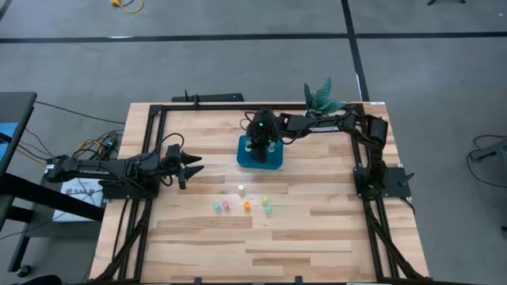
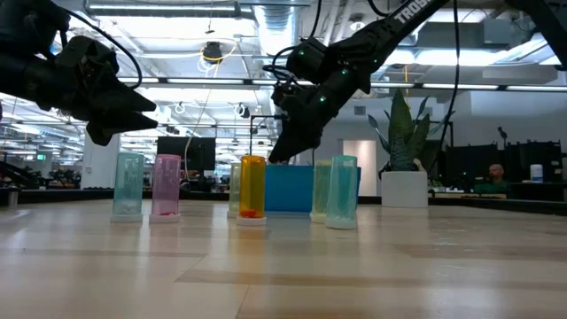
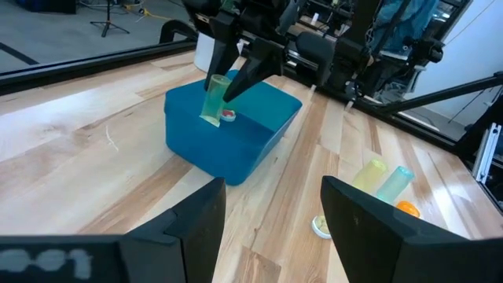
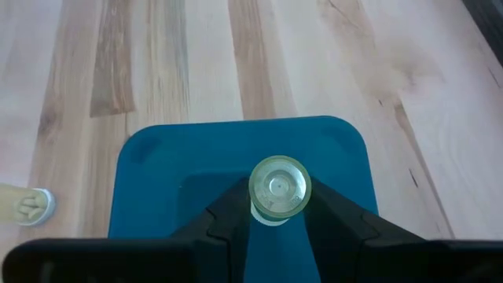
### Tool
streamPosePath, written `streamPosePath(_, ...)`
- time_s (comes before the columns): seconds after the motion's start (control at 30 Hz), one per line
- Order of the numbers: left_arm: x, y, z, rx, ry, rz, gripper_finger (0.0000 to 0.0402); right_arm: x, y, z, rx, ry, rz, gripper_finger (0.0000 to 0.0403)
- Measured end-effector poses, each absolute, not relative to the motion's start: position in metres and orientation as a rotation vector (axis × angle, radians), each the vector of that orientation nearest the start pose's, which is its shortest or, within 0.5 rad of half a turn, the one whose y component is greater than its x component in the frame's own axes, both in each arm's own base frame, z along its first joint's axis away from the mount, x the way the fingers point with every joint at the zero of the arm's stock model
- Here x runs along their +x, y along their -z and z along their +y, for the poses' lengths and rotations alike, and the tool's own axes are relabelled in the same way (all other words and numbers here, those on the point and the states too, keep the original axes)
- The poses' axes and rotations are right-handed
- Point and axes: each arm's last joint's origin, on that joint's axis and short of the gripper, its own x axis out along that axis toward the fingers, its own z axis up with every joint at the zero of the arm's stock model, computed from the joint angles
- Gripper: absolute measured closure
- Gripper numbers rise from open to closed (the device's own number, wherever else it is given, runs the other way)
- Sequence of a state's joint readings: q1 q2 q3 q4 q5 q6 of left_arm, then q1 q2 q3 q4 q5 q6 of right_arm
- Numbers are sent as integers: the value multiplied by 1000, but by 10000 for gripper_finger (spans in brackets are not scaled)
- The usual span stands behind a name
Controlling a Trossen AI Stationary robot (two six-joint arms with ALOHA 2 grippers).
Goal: Pick and place pill bottles into a basket
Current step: Put the green medicine bottle into the blue bin
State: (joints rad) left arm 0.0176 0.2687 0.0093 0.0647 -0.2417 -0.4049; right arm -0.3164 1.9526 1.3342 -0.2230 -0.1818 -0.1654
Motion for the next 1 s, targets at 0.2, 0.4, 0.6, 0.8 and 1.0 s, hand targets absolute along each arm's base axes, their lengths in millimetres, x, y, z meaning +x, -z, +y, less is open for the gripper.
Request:
streamPosePath(0.2, 112, -150, 9, -379, -294, 139, 203, 398, -184, -125, 49, 64, 823, 291)
streamPosePath(0.4, 112, -150, 9, -379, -294, 139, 203, 398, -183, -126, 40, 88, 828, 275)
streamPosePath(0.6, 112, -150, 9, -379, -294, 139, 203, 397, -184, -128, 42, 92, 828, 266)
streamPosePath(0.8, 112, -150, 9, -379, -294, 139, 203, 397, -184, -128, 49, 96, 827, 265)
streamPosePath(1.0, 112, -150, 9, -379, -294, 139, 203, 397, -184, -128, 49, 96, 827, 265)
